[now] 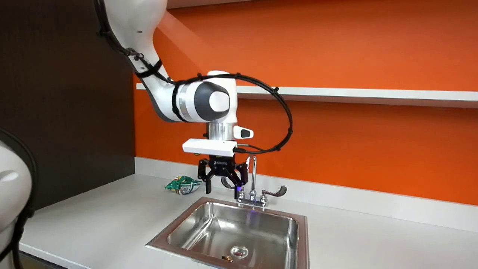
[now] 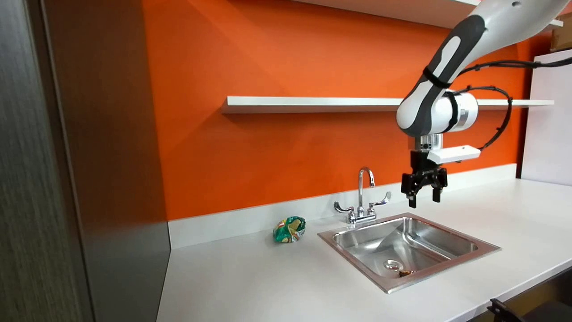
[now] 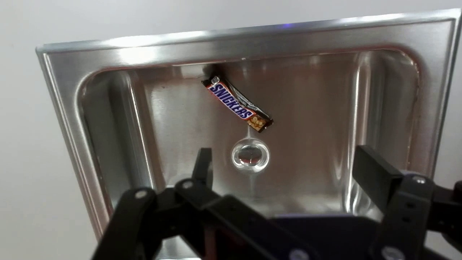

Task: Shift the snickers bar to the counter on the left

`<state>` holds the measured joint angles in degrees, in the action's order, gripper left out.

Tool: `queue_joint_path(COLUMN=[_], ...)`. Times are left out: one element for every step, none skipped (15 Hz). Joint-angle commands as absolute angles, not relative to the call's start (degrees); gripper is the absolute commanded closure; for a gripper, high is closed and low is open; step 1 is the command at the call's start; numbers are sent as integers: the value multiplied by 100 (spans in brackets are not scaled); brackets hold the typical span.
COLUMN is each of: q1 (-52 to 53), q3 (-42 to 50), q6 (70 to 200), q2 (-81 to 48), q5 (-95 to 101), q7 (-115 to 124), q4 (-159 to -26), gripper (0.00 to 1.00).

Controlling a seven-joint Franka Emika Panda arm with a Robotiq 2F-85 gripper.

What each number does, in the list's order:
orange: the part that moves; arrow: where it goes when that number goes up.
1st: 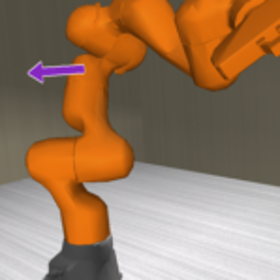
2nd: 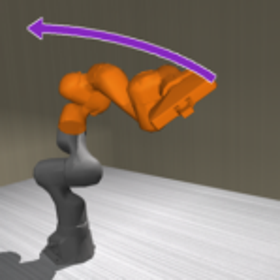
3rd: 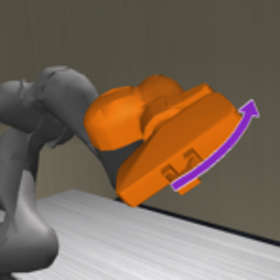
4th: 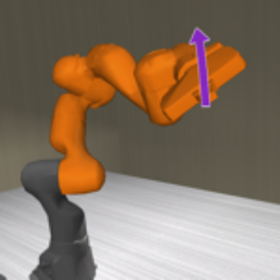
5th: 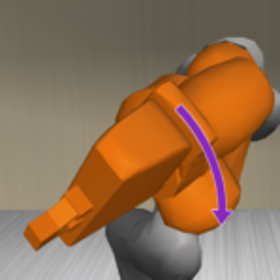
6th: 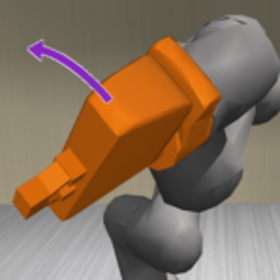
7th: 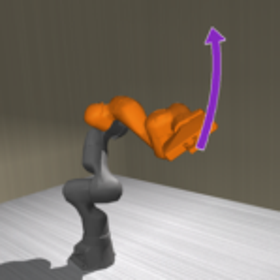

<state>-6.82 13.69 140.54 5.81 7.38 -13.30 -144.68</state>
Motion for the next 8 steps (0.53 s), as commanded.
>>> queue_joint_path(q1=[-872, -896, -916, -933, -949, -960, -972, -984], q3=[1332, 1322, 1308, 1290, 1274, 1258, 1243, 1234], q6=[14565, 14696, 14816, 14929, 15025, 15128, 15232, 15307], q2=[-83, -256, -422, -592, -743, -900, -1072, -1204], q5=[730, 704, 690, 673, 664, 669, 656, 666], q7=[-1493, -1507, -1503, -1498, -1489, -1472, -1471, -1459], q4=[-14297, -14265, -14236, -14200, -14167, -14133, -14092, -14061], gripper=[0, 0, 0, 0, 0, 0, 0, 0])
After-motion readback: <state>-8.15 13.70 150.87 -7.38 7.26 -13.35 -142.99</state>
